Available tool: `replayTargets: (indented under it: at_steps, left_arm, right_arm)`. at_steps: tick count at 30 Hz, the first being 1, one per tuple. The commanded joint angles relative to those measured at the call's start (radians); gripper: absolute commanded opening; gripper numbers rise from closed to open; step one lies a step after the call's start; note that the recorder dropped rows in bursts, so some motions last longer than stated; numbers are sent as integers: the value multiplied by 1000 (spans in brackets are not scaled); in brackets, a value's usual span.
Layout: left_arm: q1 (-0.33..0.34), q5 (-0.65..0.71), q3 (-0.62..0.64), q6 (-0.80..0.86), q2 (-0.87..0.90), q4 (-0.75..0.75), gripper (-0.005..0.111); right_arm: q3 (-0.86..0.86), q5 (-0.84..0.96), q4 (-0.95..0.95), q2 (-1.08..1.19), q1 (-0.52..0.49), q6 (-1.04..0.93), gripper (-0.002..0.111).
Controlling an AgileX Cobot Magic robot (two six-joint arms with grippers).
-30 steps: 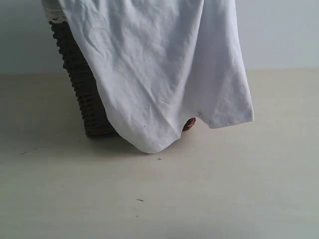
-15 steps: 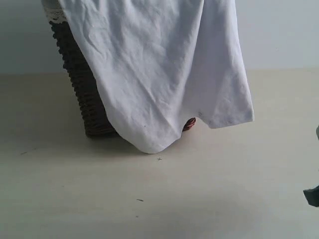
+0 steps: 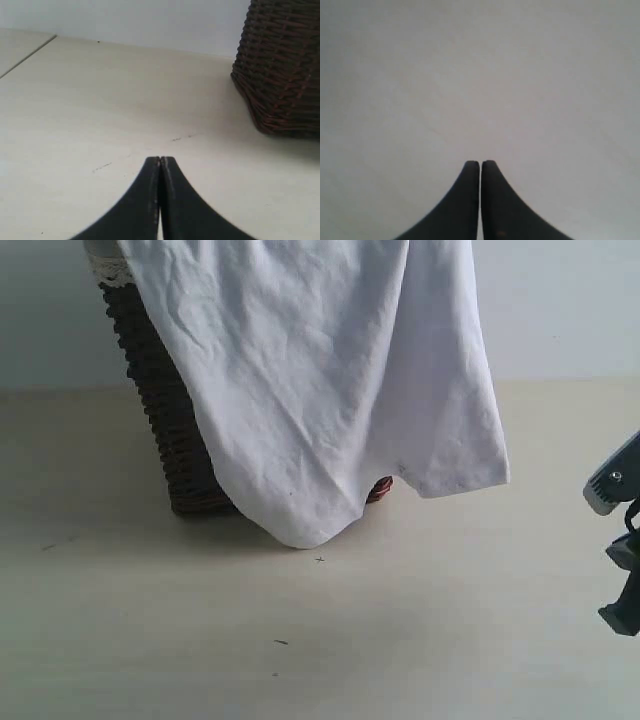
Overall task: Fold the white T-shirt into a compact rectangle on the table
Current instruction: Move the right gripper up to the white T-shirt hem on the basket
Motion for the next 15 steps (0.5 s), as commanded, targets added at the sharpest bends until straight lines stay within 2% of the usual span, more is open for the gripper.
replayTargets:
  at_steps: [1,3,4,8,9,12,13,14,15]
  left_arm:
    - [-3,-13,-4,-2,-6,0,0]
    - [-3,-13,-4,-2,-6,0,0]
    - [-3,-13,-4,-2,-6,0,0]
    - [-3,-13,-4,-2,-6,0,0]
    - [-3,-13,-4,-2,-6,0,0]
    - [-3,-13,-4,-2,-6,0,0]
    - [-3,-13,-4,-2,-6,0,0]
    - [-3,-13,-4,-2,-6,0,0]
    - [-3,-13,-4,-2,-6,0,0]
  right_arm:
    - [-7,30,129,-16,3,-53,4]
    - [-7,138,389,-30,3,-244,0]
    - [-10,288,588,-37,3,-535,0]
    - [-12,735,949,-37,3,-1232,0]
    - [-12,733,1019,-37,3,-1283,0]
    - [-12,504,1320,-37,3,-1306,2]
    - [-12,461,1370,-37,3,-1321,6]
    - [-12,414,1402,-37,3,-1359,18]
    - [-12,410,1402,-37,3,-1372,24]
